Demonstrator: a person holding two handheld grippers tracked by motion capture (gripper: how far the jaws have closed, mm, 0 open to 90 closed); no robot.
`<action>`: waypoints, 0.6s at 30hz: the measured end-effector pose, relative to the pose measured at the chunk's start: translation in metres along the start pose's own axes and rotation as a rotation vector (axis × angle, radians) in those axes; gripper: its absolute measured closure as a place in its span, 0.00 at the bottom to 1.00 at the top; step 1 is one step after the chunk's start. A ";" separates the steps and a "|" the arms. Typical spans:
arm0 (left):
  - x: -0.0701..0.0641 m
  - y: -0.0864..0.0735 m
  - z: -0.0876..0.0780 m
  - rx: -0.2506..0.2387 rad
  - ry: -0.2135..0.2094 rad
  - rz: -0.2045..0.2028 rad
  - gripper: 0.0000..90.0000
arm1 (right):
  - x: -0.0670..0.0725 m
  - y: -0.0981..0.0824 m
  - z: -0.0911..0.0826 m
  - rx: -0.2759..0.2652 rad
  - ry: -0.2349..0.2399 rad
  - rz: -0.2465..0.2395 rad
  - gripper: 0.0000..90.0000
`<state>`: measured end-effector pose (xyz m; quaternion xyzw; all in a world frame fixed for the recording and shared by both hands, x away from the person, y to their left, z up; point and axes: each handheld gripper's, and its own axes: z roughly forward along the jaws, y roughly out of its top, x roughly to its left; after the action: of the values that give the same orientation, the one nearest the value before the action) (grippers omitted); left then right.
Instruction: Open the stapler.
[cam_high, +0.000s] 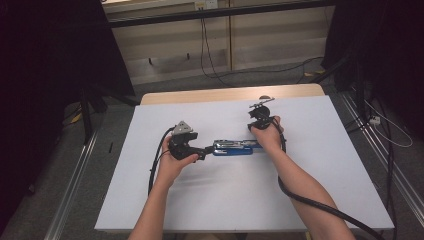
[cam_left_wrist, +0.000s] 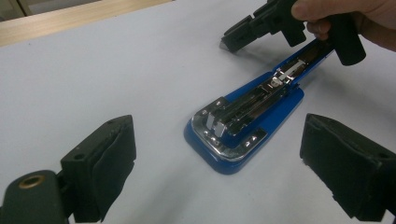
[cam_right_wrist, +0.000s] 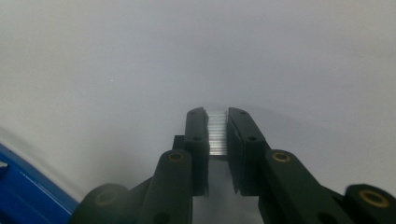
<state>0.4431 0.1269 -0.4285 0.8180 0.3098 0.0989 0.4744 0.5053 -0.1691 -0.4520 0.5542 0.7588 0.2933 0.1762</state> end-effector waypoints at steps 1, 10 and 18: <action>0.000 0.000 0.000 -0.001 0.000 -0.001 0.12 | 0.000 0.000 -0.002 -0.005 0.008 -0.008 0.88; 0.001 0.001 -0.005 -0.012 0.005 -0.010 0.12 | 0.003 0.002 -0.023 -0.048 0.088 -0.094 0.88; 0.002 0.001 -0.007 -0.017 0.005 -0.017 0.11 | 0.003 0.001 -0.042 -0.092 0.167 -0.142 0.88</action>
<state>0.4423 0.1326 -0.4243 0.8111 0.3170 0.0995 0.4814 0.4799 -0.1767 -0.4194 0.4643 0.7937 0.3598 0.1581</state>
